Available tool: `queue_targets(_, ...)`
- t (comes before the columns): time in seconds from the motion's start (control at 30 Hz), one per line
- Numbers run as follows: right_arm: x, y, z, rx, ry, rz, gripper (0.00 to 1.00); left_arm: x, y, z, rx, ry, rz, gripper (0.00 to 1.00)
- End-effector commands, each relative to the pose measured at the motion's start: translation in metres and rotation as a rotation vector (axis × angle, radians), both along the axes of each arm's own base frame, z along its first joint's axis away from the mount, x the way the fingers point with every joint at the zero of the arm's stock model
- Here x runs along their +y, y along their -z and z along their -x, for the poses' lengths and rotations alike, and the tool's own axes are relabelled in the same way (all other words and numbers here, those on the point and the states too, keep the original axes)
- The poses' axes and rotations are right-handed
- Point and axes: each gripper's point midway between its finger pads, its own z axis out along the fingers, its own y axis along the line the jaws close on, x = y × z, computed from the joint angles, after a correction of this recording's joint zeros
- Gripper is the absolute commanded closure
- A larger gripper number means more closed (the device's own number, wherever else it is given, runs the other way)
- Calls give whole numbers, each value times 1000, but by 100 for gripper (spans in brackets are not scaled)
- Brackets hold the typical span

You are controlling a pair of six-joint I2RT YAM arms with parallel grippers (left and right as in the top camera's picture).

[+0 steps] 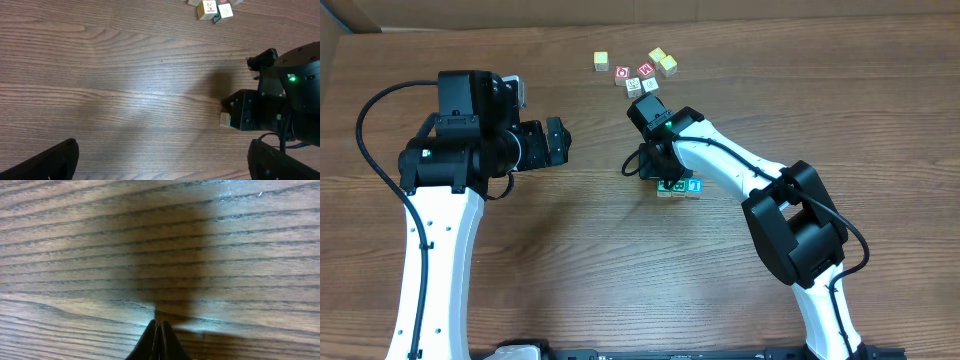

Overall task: Flip 5 blocks
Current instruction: 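Set the green block left of the green 'B' block and release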

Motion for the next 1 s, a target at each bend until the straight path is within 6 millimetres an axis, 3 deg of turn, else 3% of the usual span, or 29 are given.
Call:
queue_targets(0.0, 11, -21, -13, -48, -7, -41, 95, 0, -6, -3, -18, 8, -4, 0)
queue_targets(0.23, 12, -55, -31, -109, -53, -33, 94, 0, -6, -3, -18, 8, -4, 0)
queue_targets(0.4, -5, -56, -37, -65, -15, -57, 94, 0, -6, -3, -18, 8, -4, 0)
queue_targets(0.5, -1, -56, -30, -2, -32, -132, 94, 0, -6, -3, -18, 8, -4, 0)
queue_targets(0.7, 28, -62, -5, 106, -95, -280, 94, 0, -6, -3, -18, 8, -4, 0)
queue_targets(0.97, 36, -49, 18, 96, -104, -146, 94, 0, -6, -3, -18, 8, -4, 0)
